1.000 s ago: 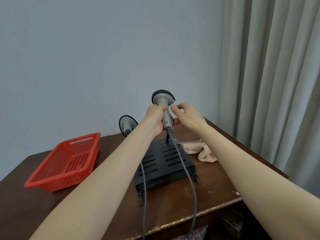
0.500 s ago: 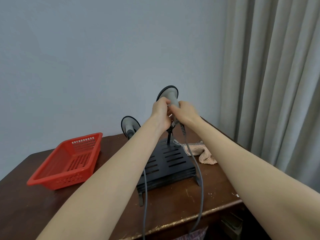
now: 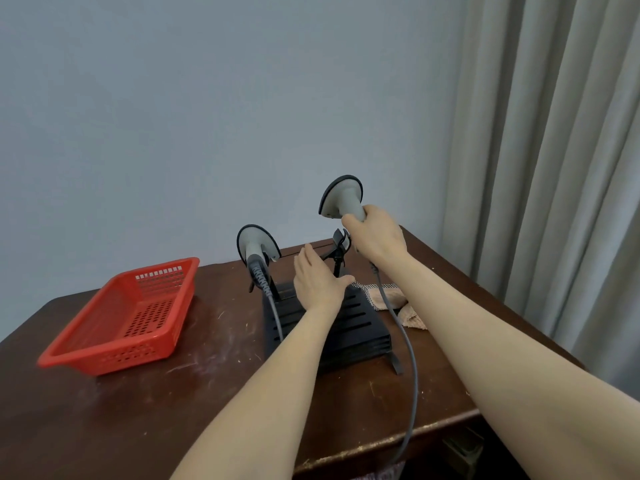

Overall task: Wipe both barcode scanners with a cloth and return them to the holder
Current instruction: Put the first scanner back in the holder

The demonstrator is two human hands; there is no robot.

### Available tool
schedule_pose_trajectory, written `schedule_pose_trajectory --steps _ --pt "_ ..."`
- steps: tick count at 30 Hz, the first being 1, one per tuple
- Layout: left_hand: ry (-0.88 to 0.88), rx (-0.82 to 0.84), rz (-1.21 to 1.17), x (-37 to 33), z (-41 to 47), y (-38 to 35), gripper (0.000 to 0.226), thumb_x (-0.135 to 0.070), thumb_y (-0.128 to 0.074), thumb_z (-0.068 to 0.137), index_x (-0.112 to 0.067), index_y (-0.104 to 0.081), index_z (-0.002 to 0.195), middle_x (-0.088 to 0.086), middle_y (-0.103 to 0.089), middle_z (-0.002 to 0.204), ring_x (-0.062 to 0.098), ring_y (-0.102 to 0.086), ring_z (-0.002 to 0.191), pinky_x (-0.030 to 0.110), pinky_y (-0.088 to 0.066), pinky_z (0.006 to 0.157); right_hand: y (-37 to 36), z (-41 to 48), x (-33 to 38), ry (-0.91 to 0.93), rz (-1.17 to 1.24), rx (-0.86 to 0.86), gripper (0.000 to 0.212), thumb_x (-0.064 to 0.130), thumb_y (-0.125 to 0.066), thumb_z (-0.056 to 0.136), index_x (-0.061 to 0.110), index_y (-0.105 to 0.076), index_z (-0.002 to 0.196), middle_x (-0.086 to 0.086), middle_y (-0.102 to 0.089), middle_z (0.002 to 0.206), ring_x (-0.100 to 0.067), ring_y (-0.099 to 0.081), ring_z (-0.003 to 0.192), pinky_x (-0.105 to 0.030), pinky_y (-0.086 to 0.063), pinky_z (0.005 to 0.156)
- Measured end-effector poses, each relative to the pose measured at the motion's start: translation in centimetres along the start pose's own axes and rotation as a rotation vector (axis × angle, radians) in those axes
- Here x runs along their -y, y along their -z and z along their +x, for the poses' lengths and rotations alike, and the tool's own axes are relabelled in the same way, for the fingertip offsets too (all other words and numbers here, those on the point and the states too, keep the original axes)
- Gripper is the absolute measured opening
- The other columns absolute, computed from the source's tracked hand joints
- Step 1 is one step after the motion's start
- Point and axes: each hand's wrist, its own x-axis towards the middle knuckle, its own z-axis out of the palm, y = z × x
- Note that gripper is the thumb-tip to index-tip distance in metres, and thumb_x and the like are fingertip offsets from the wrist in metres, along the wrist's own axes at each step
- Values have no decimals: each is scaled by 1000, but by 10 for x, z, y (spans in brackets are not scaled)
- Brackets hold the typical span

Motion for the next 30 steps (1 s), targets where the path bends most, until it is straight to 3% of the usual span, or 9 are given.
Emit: schedule_pose_trajectory --steps 4,6,9,17,21,26,30 --pt "71 35 -74 -1 2 -2 90 -38 -77 75 -11 -27 143 5 -39 144 25 -47 126 40 -48 85 -8 0 -4 -2 9 9 18 34 -46 81 16 -49 77 -5 -61 74 -25 -53 66 -29 -34 54" --pt "81 21 -101 0 2 -2 67 -36 -75 78 -11 -39 129 5 -52 130 26 -56 112 39 -49 75 -10 1 -5 -4 23 13 19 34 -46 80 16 -49 77 -6 -63 75 -26 -55 67 -29 -36 56" --pt "79 -4 -72 1 2 -2 47 -35 -71 82 -10 -43 110 6 -62 110 27 -61 98 36 -46 66 -10 1 -4 9 28 10 17 33 -46 80 18 -47 73 -5 -62 73 -25 -54 66 -30 -37 56" --pt "108 7 12 0 -1 1 40 -38 -64 87 -6 -48 106 12 -67 102 31 -64 93 35 -45 63 -9 1 -8 33 57 -17 26 40 -42 75 15 -47 69 -10 -63 69 -28 -56 66 -34 -40 59" --pt "104 20 21 0 0 1 38 -38 -62 89 -6 -51 106 11 -67 102 30 -63 94 34 -43 63 -11 1 -8 49 60 -10 23 34 -46 80 13 -49 70 -4 -57 63 -24 -49 59 -32 -36 56" --pt "90 48 21 -1 1 0 35 -36 -60 90 -5 -54 105 11 -66 103 30 -62 96 35 -44 66 -13 -3 -3 63 64 16 23 38 -43 71 16 -47 66 -7 -58 62 -24 -48 58 -34 -38 57" --pt "95 56 -19 -1 0 -1 31 -33 -60 90 -7 -56 106 10 -66 103 30 -62 96 35 -43 67 -15 -4 -1 64 22 50 32 42 -40 65 15 -55 73 -4 -59 62 -25 -52 61 -32 -38 58"
